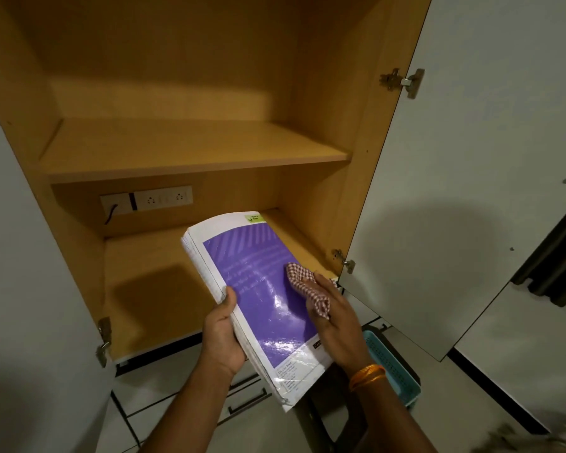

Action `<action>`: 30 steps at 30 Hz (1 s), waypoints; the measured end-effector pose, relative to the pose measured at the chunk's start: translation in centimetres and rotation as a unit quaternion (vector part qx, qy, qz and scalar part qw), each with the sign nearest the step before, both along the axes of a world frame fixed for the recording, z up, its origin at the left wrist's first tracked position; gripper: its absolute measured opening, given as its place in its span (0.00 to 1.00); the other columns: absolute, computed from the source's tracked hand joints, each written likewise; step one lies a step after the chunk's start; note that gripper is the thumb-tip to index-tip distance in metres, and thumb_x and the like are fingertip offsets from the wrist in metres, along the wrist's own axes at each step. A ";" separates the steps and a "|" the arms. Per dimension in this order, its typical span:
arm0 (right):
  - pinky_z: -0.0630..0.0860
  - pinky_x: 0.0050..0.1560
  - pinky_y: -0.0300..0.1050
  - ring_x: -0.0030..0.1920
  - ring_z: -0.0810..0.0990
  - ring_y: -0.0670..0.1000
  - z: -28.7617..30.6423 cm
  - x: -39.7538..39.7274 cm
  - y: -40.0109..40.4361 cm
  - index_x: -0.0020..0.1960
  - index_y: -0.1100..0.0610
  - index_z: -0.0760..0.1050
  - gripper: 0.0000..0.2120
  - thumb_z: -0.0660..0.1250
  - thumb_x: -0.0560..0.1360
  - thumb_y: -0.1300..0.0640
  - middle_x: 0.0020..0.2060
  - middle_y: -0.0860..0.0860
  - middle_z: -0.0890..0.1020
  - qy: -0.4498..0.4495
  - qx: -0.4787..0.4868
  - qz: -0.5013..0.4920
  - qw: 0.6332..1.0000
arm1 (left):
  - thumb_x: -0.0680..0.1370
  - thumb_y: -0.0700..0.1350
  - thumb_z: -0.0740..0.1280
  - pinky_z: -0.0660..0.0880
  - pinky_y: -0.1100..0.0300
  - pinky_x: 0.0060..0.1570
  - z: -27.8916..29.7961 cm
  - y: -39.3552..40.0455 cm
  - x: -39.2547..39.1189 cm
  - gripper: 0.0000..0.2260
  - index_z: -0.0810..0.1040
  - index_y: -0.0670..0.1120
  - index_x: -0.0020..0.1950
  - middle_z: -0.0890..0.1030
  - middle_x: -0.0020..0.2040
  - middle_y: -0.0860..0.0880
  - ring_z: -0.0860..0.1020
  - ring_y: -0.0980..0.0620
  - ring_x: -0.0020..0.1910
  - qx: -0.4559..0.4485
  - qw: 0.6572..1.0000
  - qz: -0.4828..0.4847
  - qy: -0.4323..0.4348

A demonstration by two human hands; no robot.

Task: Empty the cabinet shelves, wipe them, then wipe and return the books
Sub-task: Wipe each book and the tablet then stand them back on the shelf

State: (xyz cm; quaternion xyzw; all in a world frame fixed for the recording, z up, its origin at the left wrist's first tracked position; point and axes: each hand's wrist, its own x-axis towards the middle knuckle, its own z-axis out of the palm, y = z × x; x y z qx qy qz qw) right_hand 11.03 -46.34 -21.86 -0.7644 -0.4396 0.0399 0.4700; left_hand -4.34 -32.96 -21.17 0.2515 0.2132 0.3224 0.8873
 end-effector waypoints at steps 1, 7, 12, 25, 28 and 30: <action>0.69 0.71 0.61 0.73 0.68 0.51 0.5 0.2 0.2 0.74 0.36 0.63 0.26 0.55 0.78 0.32 0.75 0.45 0.68 0.046 -0.003 -0.023 0.999 | 0.79 0.55 0.66 0.76 0.36 0.59 0.1 -0.2 0.0 0.20 0.77 0.48 0.69 0.81 0.63 0.39 0.82 0.37 0.59 0.002 1.000 -0.010 -0.004; 0.61 0.76 0.62 0.77 0.62 0.54 3.5 -0.5 2.0 0.77 0.39 0.58 0.27 0.51 0.80 0.34 0.78 0.48 0.65 -0.024 -0.019 -0.018 0.999 | 0.80 0.53 0.66 0.79 0.39 0.57 1.0 -1.3 1.2 0.21 0.74 0.48 0.71 0.82 0.62 0.40 0.82 0.37 0.60 0.030 0.999 -0.026 -0.016; 0.46 0.77 0.66 0.81 0.46 0.54 1.7 -3.5 1.7 0.78 0.37 0.56 0.27 0.55 0.80 0.39 0.81 0.46 0.54 -0.258 -0.048 0.098 0.960 | 0.83 0.56 0.57 0.83 0.45 0.50 1.8 -0.8 1.5 0.22 0.86 0.45 0.56 0.84 0.57 0.38 0.84 0.40 0.52 -0.005 1.000 -0.014 -0.019; 0.57 0.77 0.62 0.81 0.52 0.48 -2.5 2.2 -4.0 0.75 0.31 0.58 0.29 0.62 0.79 0.49 0.79 0.40 0.58 -0.123 -0.004 0.011 0.992 | 0.83 0.50 0.64 0.83 0.47 0.42 2.2 -2.0 2.7 0.14 0.77 0.48 0.66 0.85 0.57 0.43 0.86 0.42 0.52 0.001 0.996 0.092 -0.021; 0.65 0.75 0.60 0.77 0.62 0.48 -1.7 4.0 -2.6 0.75 0.37 0.66 0.22 0.58 0.81 0.40 0.77 0.43 0.66 0.038 0.007 -0.062 0.997 | 0.83 0.51 0.64 0.82 0.44 0.48 2.1 -2.9 2.8 0.17 0.75 0.48 0.70 0.83 0.61 0.42 0.83 0.41 0.58 0.020 0.996 0.082 -0.023; 0.72 0.69 0.60 0.69 0.73 0.52 -1.1 4.5 -1.5 0.73 0.45 0.70 0.22 0.59 0.81 0.39 0.70 0.48 0.75 0.115 -0.003 -0.091 0.989 | 0.83 0.52 0.63 0.80 0.41 0.54 2.0 -3.6 2.9 0.19 0.74 0.48 0.72 0.82 0.64 0.41 0.81 0.40 0.61 0.031 0.997 0.069 -0.017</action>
